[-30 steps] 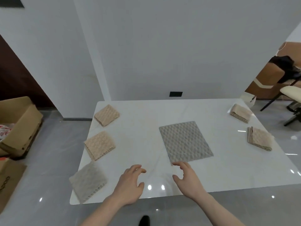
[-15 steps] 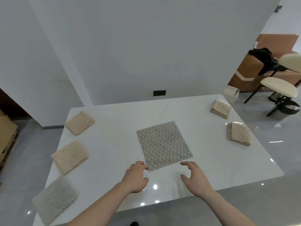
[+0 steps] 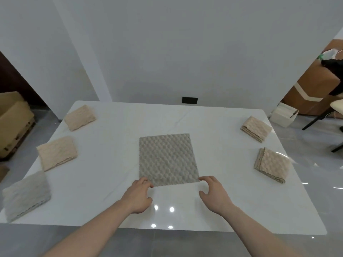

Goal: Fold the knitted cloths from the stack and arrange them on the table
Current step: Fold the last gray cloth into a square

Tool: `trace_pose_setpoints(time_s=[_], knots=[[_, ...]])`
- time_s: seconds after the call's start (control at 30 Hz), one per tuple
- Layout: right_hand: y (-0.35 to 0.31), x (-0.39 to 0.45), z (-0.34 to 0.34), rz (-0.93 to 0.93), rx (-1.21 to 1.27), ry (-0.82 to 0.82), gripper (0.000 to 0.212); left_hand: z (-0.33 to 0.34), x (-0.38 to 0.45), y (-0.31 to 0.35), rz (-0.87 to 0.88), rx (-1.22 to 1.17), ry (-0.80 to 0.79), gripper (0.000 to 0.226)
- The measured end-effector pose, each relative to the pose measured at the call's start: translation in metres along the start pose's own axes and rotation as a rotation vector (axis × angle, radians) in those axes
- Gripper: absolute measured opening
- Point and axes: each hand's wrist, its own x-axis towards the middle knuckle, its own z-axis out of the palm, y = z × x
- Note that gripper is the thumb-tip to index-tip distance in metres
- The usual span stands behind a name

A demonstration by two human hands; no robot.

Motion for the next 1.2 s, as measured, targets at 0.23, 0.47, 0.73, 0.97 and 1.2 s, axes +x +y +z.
trace_pose_setpoints(time_s=[0.23, 0.47, 0.73, 0.97, 1.2], knots=[[0.03, 0.066, 0.043, -0.128, -0.021, 0.086, 0.055, 0.041, 0.061, -0.026, 0.13, 0.079, 0.308, 0.065], [0.065, 0.091, 0.114, -0.365, -0.074, 0.461, 0.037, 0.099, 0.091, -0.053, 0.242, 0.028, 0.662, 0.048], [0.074, 0.097, 0.123, -0.43, -0.055, 0.53, 0.02, 0.107, 0.096, -0.059, 0.329, 0.083, 0.778, 0.034], [0.08, 0.099, 0.126, -0.449, -0.03, 0.574, 0.018, 0.111, 0.095, -0.061, 0.329, -0.037, 0.83, 0.04], [0.077, 0.09, 0.124, -0.409, 0.013, 0.607, 0.015, 0.109, 0.079, -0.058, 0.244, -0.127, 0.906, 0.027]])
